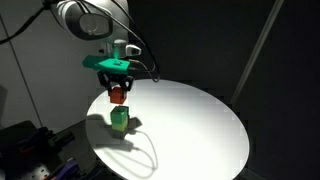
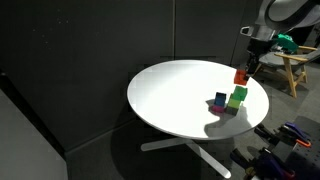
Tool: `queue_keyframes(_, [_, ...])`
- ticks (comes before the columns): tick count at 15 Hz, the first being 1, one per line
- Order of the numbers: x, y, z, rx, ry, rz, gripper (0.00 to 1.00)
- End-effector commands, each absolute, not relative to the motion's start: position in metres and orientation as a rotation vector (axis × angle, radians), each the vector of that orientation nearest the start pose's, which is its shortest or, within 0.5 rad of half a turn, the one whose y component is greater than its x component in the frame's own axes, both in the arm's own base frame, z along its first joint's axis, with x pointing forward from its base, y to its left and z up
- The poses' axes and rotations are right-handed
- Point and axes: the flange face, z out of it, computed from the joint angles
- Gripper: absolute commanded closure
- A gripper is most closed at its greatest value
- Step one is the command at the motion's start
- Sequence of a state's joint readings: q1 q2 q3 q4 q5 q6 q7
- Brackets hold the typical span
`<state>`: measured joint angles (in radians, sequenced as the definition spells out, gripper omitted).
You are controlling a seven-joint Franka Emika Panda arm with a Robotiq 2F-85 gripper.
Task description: Put the orange block on top of the green block
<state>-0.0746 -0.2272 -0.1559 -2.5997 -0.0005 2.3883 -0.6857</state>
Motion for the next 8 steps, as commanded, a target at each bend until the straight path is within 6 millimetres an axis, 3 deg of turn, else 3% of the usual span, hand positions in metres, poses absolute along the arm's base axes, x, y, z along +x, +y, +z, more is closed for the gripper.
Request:
queue_keyframes(1, [0.4036,-0.1018,0.3390,-3.040,-0.722,-0.050,0.66])
queue_keyframes(8, [0.4028,-0.1036,0.3320,-3.033,-0.746,-0.048,0.66])
